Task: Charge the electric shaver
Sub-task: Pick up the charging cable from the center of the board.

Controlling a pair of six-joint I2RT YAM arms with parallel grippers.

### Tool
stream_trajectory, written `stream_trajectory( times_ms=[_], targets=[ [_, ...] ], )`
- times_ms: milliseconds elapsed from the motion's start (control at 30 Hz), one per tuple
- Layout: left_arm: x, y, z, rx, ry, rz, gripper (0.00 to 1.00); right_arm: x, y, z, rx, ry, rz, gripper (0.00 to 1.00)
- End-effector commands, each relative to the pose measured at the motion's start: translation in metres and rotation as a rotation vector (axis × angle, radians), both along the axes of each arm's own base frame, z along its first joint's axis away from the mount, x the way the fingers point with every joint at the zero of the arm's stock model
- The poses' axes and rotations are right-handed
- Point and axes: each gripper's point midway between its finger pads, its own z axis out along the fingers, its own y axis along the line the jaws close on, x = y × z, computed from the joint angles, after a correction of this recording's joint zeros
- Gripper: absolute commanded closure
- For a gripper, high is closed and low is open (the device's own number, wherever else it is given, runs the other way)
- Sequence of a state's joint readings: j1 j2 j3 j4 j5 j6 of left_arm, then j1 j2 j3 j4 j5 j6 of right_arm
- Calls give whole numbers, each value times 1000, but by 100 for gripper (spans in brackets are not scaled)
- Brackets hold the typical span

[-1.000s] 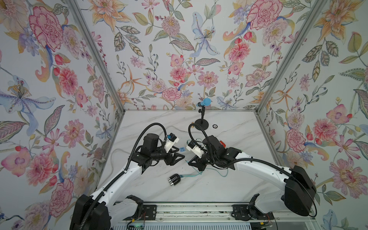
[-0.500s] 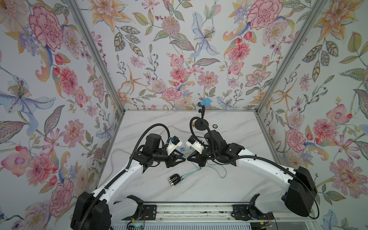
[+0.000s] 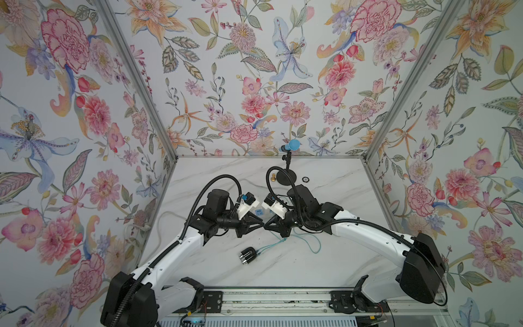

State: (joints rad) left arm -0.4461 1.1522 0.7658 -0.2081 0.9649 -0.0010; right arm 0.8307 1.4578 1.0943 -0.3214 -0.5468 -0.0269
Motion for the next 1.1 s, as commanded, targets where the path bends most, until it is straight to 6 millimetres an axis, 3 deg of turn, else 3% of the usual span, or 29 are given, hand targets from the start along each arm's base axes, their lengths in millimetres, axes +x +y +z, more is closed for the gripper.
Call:
stream_trajectory(
  times_ms=[0,167,400,667,833,967,1067],
  targets=[
    [-5,-7,15,-44,-9,-50,81,4,5,14,20,-48,16,100],
    [-6,-7,12,-37,0,-55,87,7,6,18,32,-64,15,100],
    [-6,-6,12,-34,-4,-51,73,9,7,21,37,-80,17,100],
    [-3,-7,14,-30,-13,-45,86,11,10,18,54,-71,8,100],
    [-2,-8,14,-29,-10,-49,100,12,9,17,49,-73,1,100],
    [-2,-8,15,-26,-13,-48,100,13,8,15,41,-76,-3,99],
    [-2,-7,16,-24,-17,-53,100,14,4,13,32,-73,3,85]
  ],
)
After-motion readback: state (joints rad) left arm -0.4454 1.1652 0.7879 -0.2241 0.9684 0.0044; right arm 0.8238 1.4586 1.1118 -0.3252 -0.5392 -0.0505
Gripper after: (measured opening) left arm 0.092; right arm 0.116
